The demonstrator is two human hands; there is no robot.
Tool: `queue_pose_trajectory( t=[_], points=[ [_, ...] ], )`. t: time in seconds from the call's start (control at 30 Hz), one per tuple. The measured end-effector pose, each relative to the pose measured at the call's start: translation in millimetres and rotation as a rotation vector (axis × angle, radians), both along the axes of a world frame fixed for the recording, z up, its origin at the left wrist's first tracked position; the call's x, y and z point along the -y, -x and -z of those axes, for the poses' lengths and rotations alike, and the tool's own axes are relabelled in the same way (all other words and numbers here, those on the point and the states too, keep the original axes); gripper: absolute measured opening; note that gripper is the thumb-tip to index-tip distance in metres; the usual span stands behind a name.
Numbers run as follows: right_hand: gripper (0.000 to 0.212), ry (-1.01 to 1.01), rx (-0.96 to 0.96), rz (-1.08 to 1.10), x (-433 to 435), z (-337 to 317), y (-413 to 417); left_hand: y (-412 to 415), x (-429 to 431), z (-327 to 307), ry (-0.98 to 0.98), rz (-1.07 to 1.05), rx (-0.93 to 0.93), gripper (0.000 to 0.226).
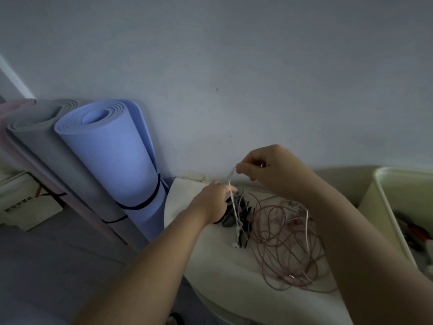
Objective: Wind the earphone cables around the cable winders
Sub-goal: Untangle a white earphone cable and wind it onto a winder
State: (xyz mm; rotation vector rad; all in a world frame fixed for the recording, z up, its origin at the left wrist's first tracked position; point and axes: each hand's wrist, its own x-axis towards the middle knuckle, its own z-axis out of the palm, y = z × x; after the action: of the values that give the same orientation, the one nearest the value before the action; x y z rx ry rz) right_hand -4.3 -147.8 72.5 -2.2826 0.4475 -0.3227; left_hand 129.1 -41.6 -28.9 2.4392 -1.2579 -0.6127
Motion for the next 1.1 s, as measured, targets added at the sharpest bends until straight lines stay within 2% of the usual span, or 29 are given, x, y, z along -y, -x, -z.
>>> queue_pose_trajectory(
  t=[0.17, 0.27, 0.37, 0.53, 0.77, 0.87, 0.93, 1.1],
  points=[
    [0.018, 0.023, -0.027, 0.02, 8.7, 0.5, 2.1, -4.0, 20.7, 9.8, -0.07, 0.222, 0.162, 0.058],
    [0.018, 0.016, -0.004, 0.018, 12.6, -1.0, 3.6, -6.7, 33.3, 14.8, -0.113, 0.195, 0.152, 0.05],
    [0.018, 0.004, 0.022, 0.005, 10.5, -3.3, 3.5, -9.3, 40.8, 19.3, -0.186, 0.17, 0.157, 0.052],
    [0.017, -0.001, 0.026, 0.008, 12.1, -3.1, 4.0, -10.2, 49.5, 19.6, -0.15, 0.103, 0.067, 0.034],
    [0.019, -0.017, 0.041, 0.029, 15.8, -9.7, 6.0, -14.9, 51.7, 11.6, -0.195, 0.23, 0.295, 0.017],
    [0.018, -0.017, 0.049, 0.035, 15.2, -11.8, 6.7, -14.6, 46.5, -6.1, -0.14, 0.289, 0.429, 0.011],
    [0.016, -0.019, 0.054, 0.025, 13.6, -14.2, 8.3, -14.7, 39.9, -21.5, -0.097, 0.275, 0.41, 0.014],
    [0.011, 0.01, 0.066, 0.004, 4.9, -27.5, 12.9, -18.8, 17.5, -60.2, -0.173, 0.113, 0.269, 0.03]
  ],
)
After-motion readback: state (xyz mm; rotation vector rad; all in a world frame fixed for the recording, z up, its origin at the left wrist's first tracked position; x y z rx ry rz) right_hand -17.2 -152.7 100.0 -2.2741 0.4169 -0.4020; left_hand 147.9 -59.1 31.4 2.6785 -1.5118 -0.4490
